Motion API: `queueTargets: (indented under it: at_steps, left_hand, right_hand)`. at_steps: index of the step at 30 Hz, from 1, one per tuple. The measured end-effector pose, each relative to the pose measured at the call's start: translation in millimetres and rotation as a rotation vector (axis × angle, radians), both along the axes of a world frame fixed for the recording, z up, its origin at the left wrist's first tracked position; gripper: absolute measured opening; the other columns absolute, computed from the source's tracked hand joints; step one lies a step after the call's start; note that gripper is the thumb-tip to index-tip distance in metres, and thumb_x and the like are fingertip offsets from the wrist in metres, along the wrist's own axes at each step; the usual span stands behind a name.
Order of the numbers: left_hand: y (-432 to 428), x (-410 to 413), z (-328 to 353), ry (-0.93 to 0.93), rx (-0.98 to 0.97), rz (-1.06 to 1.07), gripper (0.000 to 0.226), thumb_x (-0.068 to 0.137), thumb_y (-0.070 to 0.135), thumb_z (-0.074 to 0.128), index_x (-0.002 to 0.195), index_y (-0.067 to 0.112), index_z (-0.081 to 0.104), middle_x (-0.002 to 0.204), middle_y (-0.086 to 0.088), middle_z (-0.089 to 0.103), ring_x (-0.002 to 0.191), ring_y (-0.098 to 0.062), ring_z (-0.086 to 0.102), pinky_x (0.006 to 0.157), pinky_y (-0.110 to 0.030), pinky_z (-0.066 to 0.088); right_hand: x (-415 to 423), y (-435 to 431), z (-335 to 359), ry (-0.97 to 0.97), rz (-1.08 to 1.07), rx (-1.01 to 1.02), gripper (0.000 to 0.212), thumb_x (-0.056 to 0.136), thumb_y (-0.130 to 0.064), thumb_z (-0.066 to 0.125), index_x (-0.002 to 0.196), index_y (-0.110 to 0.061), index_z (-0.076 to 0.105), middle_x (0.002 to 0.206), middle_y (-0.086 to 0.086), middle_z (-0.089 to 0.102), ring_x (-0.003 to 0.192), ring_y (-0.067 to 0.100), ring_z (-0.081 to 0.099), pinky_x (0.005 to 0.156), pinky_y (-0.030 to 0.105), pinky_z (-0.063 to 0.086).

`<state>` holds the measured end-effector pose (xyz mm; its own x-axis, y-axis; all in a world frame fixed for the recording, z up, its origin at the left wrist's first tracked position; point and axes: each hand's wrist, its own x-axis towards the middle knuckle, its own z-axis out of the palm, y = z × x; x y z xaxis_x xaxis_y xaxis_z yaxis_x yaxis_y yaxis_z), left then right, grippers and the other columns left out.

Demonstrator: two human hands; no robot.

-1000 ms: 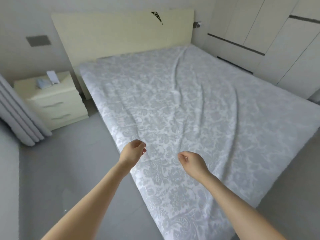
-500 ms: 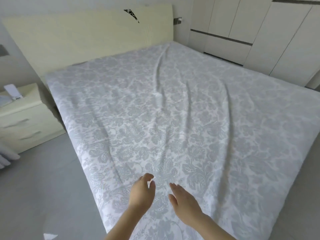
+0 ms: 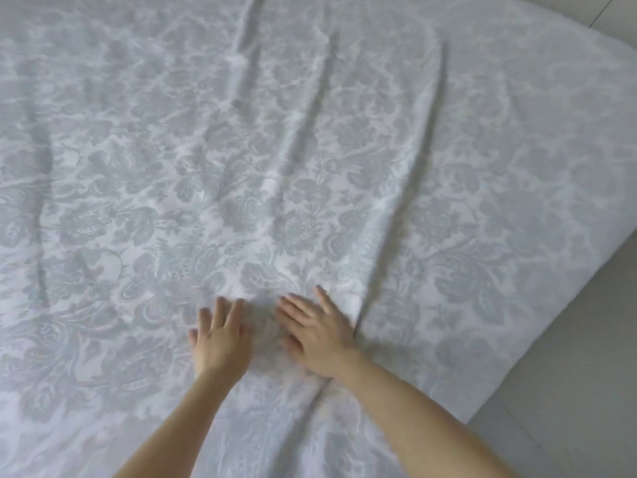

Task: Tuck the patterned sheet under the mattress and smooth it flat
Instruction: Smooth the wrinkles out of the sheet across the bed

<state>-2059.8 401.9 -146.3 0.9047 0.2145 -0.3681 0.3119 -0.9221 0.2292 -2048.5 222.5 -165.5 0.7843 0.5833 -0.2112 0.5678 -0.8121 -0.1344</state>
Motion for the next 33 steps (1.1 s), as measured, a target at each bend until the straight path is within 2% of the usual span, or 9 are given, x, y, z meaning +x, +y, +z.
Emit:
queueTargets:
  at_steps: [3,8,12,15,18,22,26,30,33]
  left_hand:
    - [-29.6,-25.1,-24.2,0.089,0.1,-0.002,0.061,0.097,0.048,0.016,0.15,0.027,-0.005,0.159,-0.005,-0.012,0.145,-0.03,-0.015,0.113,-0.053,-0.01]
    - [-42.3,-22.8,-17.6,0.043,0.132,0.021,0.059,0.097,0.045,0.021,0.151,0.026,0.006,0.159,-0.012,-0.002,0.144,-0.035,-0.007,0.113,-0.059,-0.001]
    - [-62.5,-7.9,-1.2,-0.08,0.035,-0.023,0.055,0.099,0.037,0.027,0.151,0.023,0.015,0.158,-0.011,0.01,0.145,-0.037,0.001,0.115,-0.054,0.005]
    - [-80.4,5.5,-0.1,-0.215,-0.01,-0.076,0.053,0.1,0.037,0.027,0.15,0.02,0.022,0.156,-0.01,0.02,0.145,-0.037,0.008,0.116,-0.054,0.009]
    - [-108.5,17.3,-10.8,-0.239,-0.015,-0.135,0.06,0.094,0.044,0.022,0.149,0.019,0.025,0.155,-0.008,0.024,0.144,-0.037,0.012,0.116,-0.054,0.011]
    - [-179.3,32.5,-35.3,-0.158,0.077,-0.229,0.062,0.091,0.053,0.014,0.149,0.031,0.022,0.157,-0.012,0.018,0.144,-0.039,0.005,0.114,-0.056,0.002]
    - [-255.1,73.9,-38.1,-0.096,0.158,-0.076,0.069,0.091,0.065,0.011,0.15,0.031,0.005,0.157,-0.021,0.001,0.144,-0.04,-0.006,0.112,-0.055,-0.012]
    - [-302.1,126.5,-21.0,-0.15,0.226,0.006,0.068,0.094,0.053,0.029,0.151,0.026,0.006,0.157,-0.019,0.005,0.144,-0.042,-0.002,0.112,-0.059,-0.008]
    - [-328.7,151.1,-14.8,-0.249,0.212,-0.06,0.056,0.099,0.041,0.031,0.149,0.019,0.021,0.156,-0.015,0.018,0.144,-0.04,0.005,0.116,-0.054,-0.003]
  right_hand:
    - [-43.1,-169.3,-19.0,-0.051,-0.501,-0.122,0.063,0.098,-0.054,0.005,0.148,-0.021,0.027,0.154,-0.004,0.027,0.144,0.009,0.015,0.117,0.046,0.013]
    - [-60.3,-241.1,15.8,0.022,-1.063,-0.157,0.069,0.092,-0.048,0.001,0.149,-0.017,0.023,0.157,0.005,0.018,0.145,0.02,0.016,0.114,0.056,0.014]
    - [-28.6,-117.9,18.5,-0.235,-0.667,0.114,0.055,0.096,-0.034,0.028,0.14,-0.005,0.04,0.144,0.017,0.043,0.133,0.032,0.041,0.113,0.054,0.024]
    - [-14.5,-43.1,8.6,-0.066,-0.146,0.121,0.053,0.097,-0.037,0.032,0.146,-0.015,0.031,0.149,0.007,0.037,0.14,0.024,0.031,0.116,0.051,0.011]
    - [34.5,-97.2,-6.2,-0.078,0.199,-0.091,0.056,0.098,-0.049,0.018,0.148,-0.024,0.024,0.156,0.0,0.024,0.145,0.017,0.016,0.115,0.052,0.008]
    - [122.6,-335.3,-22.7,-0.138,-0.527,-0.276,0.072,0.086,-0.06,-0.02,0.149,-0.03,-0.002,0.159,-0.005,-0.002,0.146,0.011,-0.002,0.117,0.047,-0.004]
    - [168.6,-423.8,0.8,-0.005,-0.972,-0.321,0.061,0.095,-0.051,0.007,0.151,-0.028,0.01,0.159,0.007,0.008,0.145,0.022,0.007,0.113,0.057,0.007]
    - [135.1,-316.1,-0.1,-0.209,-0.32,0.066,0.058,0.096,-0.045,0.03,0.146,-0.015,0.032,0.15,0.016,0.034,0.138,0.033,0.033,0.114,0.058,0.011]
    - [110.9,-304.0,-9.9,-0.031,0.18,0.126,0.061,0.094,-0.046,0.033,0.146,-0.013,0.029,0.148,0.006,0.04,0.14,0.022,0.031,0.116,0.052,0.012]
